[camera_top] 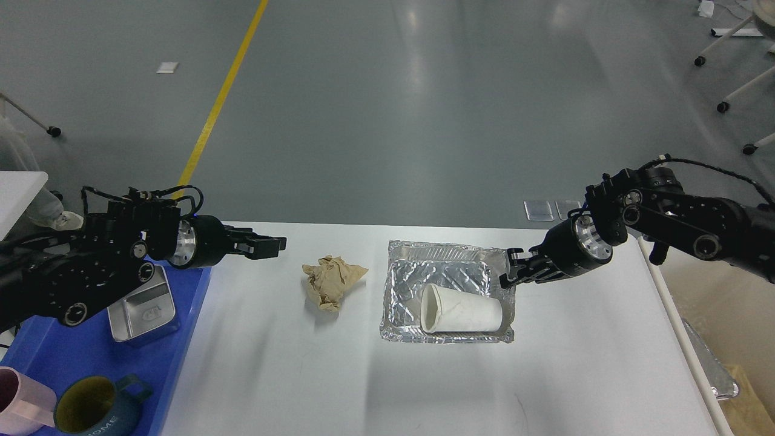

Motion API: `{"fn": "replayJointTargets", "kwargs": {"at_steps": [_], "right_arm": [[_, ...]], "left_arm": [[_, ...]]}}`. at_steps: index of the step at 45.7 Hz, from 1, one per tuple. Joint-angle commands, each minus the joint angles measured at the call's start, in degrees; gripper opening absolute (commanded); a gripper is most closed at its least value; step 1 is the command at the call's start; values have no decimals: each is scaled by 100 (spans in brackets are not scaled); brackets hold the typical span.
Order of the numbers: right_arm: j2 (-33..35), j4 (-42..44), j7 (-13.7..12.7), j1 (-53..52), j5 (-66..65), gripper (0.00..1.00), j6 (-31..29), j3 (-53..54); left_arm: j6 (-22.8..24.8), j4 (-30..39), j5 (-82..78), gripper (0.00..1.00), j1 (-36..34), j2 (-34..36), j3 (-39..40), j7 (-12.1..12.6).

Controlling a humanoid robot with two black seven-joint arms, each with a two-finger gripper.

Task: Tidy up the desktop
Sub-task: 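Reach the left gripper to the beige cloth and grasp it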

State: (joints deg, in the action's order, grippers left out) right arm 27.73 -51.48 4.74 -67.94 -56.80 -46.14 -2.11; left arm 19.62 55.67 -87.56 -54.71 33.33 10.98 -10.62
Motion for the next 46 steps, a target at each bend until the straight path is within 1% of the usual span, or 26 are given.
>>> {"fn": "replayJointTargets", "kwargs": {"at_steps": [1,7,13,22,32,41,44,46], "right_arm": [[14,-3,9,-8,2,0,0,9],[14,6,9,-8,2,0,0,36],[14,6,0,-8,2,0,0,44],[22,6,0,-17,11,0,0,44],[49,6,0,-26,2,0,0,44],[66,-3,0,-26,11,0,0,44],[84,-3,0,-26,11,0,0,44],[110,-12,0,-26,11,0,0,44]], "left_arm": [[-19,-688,-16,79,-189,-687,-464,-11],[-195,-1338,-16,79,-259,-1329,-667,-46],[-239,-1866,2,79,-444,-1891,-992,-2],[-283,-2683,2,79,-444,-2638,-1256,-2],[-362,-3132,11,79,-426,-3069,-2029,16],[-529,-3501,28,78,-356,-3395,-2425,16],[-538,-3615,107,74,-312,-3465,-2513,7],[-538,-3677,177,69,-277,-3500,-2557,-2]]}}
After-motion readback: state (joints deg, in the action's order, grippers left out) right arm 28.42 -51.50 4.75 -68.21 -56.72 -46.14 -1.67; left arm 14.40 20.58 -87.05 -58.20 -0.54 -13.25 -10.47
